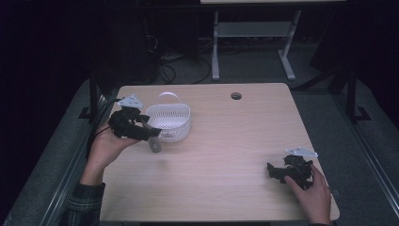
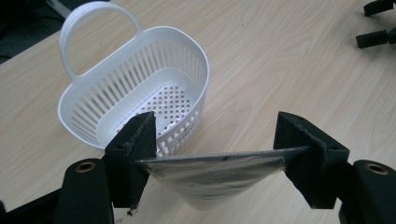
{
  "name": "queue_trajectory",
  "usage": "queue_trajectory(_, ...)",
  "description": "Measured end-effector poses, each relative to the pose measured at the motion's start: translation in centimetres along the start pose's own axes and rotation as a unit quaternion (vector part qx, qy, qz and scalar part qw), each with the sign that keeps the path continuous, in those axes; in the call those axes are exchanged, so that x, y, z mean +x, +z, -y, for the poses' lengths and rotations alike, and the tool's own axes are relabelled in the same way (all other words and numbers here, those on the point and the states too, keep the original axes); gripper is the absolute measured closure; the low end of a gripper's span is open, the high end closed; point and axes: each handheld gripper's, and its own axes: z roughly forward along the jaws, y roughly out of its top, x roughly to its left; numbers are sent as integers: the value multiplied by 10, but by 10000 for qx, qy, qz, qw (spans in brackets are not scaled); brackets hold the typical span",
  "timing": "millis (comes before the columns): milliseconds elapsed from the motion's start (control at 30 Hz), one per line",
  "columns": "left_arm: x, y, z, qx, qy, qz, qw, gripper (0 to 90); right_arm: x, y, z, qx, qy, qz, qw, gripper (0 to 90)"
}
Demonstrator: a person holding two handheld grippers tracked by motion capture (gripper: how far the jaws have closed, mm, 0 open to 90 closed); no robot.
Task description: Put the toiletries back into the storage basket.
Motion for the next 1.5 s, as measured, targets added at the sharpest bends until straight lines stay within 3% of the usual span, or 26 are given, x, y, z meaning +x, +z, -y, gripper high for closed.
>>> queue_trajectory(1000,14,-20,-40,-228,26,-61,9997,298,0,0,0,-2,2,2,10000,0)
queue_trajectory(1500,35,-15,-48,-357,-117,-257,9990,298,0,0,0,4,-1,2,10000,0)
